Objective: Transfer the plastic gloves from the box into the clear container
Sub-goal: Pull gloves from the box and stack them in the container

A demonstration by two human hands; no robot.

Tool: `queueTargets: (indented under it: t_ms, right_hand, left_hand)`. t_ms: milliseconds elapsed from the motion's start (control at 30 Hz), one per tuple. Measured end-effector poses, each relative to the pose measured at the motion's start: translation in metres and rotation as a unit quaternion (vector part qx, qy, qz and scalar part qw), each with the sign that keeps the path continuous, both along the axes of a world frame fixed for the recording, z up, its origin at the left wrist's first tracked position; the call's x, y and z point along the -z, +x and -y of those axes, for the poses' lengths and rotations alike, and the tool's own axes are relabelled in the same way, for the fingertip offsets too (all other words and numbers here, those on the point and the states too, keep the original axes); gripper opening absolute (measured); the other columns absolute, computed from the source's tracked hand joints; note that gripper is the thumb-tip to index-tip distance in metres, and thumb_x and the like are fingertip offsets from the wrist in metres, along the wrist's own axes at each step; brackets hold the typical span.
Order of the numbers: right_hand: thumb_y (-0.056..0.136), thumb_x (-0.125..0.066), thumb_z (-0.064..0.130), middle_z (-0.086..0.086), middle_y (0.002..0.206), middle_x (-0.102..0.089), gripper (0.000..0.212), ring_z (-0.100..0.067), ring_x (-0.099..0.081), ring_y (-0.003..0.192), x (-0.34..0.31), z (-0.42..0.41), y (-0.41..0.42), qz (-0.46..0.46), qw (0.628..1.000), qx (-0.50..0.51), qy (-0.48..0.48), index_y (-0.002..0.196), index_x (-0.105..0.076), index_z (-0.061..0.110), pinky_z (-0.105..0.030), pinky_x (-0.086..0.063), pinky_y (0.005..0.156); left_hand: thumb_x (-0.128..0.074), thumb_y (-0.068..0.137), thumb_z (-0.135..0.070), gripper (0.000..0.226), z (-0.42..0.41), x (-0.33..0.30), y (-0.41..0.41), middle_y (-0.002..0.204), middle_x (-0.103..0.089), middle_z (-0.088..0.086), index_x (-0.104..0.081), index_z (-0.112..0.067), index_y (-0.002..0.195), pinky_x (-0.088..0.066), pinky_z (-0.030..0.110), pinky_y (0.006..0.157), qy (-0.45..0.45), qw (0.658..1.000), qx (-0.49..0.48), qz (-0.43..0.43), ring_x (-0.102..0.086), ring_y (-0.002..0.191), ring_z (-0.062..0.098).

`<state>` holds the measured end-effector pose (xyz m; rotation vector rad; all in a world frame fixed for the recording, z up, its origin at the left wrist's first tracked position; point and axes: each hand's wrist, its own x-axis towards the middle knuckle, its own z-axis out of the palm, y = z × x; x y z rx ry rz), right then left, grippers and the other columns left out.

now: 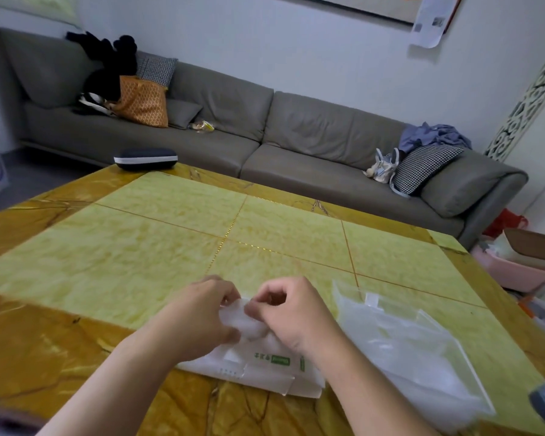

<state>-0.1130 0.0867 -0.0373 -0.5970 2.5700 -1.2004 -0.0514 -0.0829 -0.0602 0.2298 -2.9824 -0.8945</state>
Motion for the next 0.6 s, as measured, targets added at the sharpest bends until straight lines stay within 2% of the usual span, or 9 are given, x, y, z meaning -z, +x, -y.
queueTargets:
  t_ms: [133,200,267,333,400,433,500,533,600]
  right_hand:
    - [0.097,-0.072,0.024,0.002,0.071,-0.065,0.024,-0.005,-0.059,0.069,-0.022,-0.009,-0.001,0.030,0.993,0.009,-0.113,0.077,-0.071,0.013,-0.029,-0.050,0.077]
    - [0.102,-0.064,0.028,-0.003,0.073,-0.062,0.028,-0.008,-0.057,0.071,-0.027,-0.011,-0.001,0.011,0.992,0.019,-0.125,0.078,-0.069,0.015,-0.034,-0.048,0.078]
    - [0.102,-0.062,0.046,-0.011,0.085,-0.066,0.030,-0.012,-0.060,0.078,-0.025,-0.009,0.000,0.022,0.995,-0.004,-0.093,0.092,-0.067,0.018,-0.042,-0.051,0.080]
    - [0.091,-0.068,0.065,-0.001,0.101,-0.074,0.043,-0.011,-0.069,0.092,-0.021,-0.002,0.004,0.058,0.997,-0.044,-0.007,0.110,-0.062,0.027,-0.034,-0.054,0.079]
    - [0.094,-0.074,0.049,0.008,0.093,-0.077,0.024,-0.017,-0.075,0.087,-0.023,0.006,0.007,-0.013,0.997,-0.051,0.056,0.103,-0.068,0.028,-0.033,-0.060,0.070]
    - [0.099,-0.071,0.035,0.007,0.082,-0.077,0.011,-0.020,-0.076,0.080,-0.028,0.007,0.008,-0.053,0.998,-0.033,0.029,0.095,-0.073,0.026,-0.037,-0.063,0.068]
    - [0.104,-0.063,0.017,0.000,0.072,-0.075,0.019,-0.022,-0.075,0.069,-0.038,0.002,0.003,-0.072,0.989,0.036,-0.122,0.088,-0.074,0.017,-0.039,-0.064,0.069]
    - [0.104,-0.062,0.012,-0.004,0.070,-0.075,0.019,-0.022,-0.074,0.065,-0.044,-0.003,-0.001,-0.049,0.975,0.061,-0.209,0.089,-0.073,0.011,-0.039,-0.064,0.069]
    - [0.103,-0.063,0.006,-0.012,0.070,-0.072,0.017,-0.026,-0.069,0.063,-0.058,-0.015,-0.007,0.012,0.940,0.082,-0.331,0.090,-0.073,0.002,-0.040,-0.062,0.065]
  left_hand:
    - [-0.079,0.082,-0.037,0.053,-0.002,0.000,-0.002,0.122,-0.051,-0.019,-0.057,-0.028,0.130,-0.047,0.028,0.094,0.003,1.000,-0.010,-0.011,-0.053,0.110,0.008]
    - [-0.079,0.082,-0.038,0.055,-0.002,0.000,-0.002,0.124,-0.051,-0.020,-0.057,-0.028,0.132,-0.047,0.028,0.095,0.004,1.000,-0.010,-0.019,-0.053,0.112,0.008]
    - [-0.080,0.082,-0.038,0.054,-0.003,0.000,-0.002,0.125,-0.052,-0.019,-0.058,-0.028,0.130,-0.048,0.029,0.095,0.008,1.000,-0.008,-0.016,-0.054,0.112,0.009]
    - [-0.081,0.080,-0.036,0.043,-0.003,0.000,-0.003,0.122,-0.054,-0.018,-0.061,-0.032,0.118,-0.050,0.030,0.090,0.018,1.000,-0.007,-0.016,-0.056,0.106,0.009]
    - [-0.082,0.078,-0.034,0.037,-0.004,-0.001,-0.002,0.116,-0.054,-0.018,-0.061,-0.033,0.109,-0.050,0.028,0.085,0.022,1.000,-0.010,-0.017,-0.057,0.100,0.007]
    - [-0.082,0.079,-0.034,0.035,-0.004,-0.003,-0.002,0.112,-0.054,-0.019,-0.061,-0.032,0.106,-0.050,0.026,0.080,0.024,1.000,-0.014,-0.015,-0.057,0.096,0.006]
    - [-0.081,0.080,-0.035,0.030,-0.005,-0.005,-0.001,0.100,-0.051,-0.018,-0.054,-0.033,0.092,-0.043,0.021,0.067,0.023,0.999,-0.018,-0.013,-0.053,0.084,0.003]
    - [-0.081,0.080,-0.035,0.032,-0.005,-0.006,0.000,0.097,-0.049,-0.019,-0.051,-0.034,0.089,-0.039,0.019,0.064,0.023,1.000,-0.018,-0.011,-0.052,0.083,0.002]
    - [-0.081,0.079,-0.035,0.033,-0.004,-0.006,-0.001,0.102,-0.049,-0.022,-0.056,-0.034,0.100,-0.040,0.018,0.068,0.031,0.999,-0.013,-0.005,-0.054,0.091,0.004]
